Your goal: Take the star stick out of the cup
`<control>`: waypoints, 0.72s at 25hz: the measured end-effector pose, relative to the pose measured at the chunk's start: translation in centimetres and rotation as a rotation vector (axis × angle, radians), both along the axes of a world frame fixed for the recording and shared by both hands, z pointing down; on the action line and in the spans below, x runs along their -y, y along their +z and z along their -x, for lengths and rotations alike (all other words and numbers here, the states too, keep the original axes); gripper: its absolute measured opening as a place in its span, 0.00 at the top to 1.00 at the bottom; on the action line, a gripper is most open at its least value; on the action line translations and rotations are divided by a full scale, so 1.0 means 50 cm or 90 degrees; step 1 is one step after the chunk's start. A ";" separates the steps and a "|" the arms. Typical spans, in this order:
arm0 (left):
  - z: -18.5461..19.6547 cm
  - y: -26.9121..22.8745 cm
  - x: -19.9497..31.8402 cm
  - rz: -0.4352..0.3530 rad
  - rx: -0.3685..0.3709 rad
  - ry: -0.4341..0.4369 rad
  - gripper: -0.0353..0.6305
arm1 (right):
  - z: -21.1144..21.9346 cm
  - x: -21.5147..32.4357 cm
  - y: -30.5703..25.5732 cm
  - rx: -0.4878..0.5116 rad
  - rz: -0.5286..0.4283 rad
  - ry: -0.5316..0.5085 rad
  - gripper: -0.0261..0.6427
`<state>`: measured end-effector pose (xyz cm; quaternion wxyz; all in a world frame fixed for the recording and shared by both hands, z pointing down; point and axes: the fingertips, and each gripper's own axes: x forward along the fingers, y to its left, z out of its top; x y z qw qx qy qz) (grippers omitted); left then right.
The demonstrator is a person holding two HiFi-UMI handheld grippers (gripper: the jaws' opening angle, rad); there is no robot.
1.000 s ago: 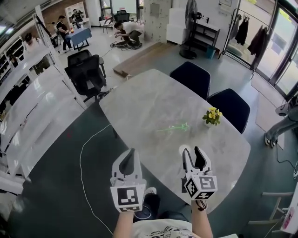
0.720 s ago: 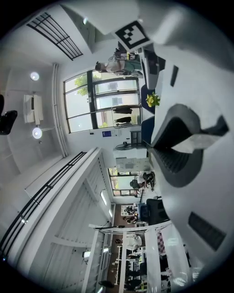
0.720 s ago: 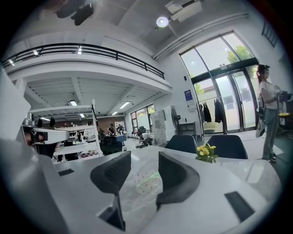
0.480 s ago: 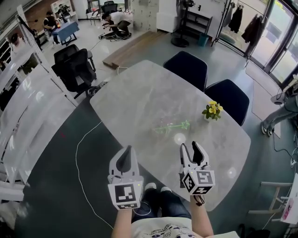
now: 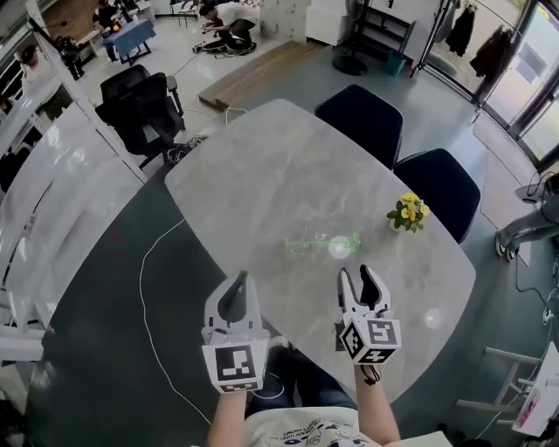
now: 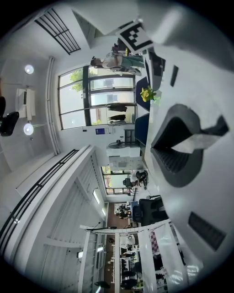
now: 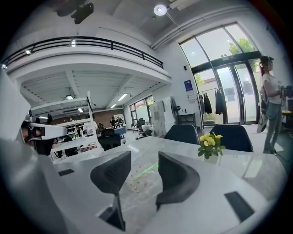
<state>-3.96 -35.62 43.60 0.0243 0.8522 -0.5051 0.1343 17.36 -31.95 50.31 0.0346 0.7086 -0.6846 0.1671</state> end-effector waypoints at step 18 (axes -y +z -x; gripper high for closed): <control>-0.017 0.096 0.032 0.055 0.010 -0.029 0.95 | -0.005 0.073 0.128 0.071 0.045 -0.009 0.68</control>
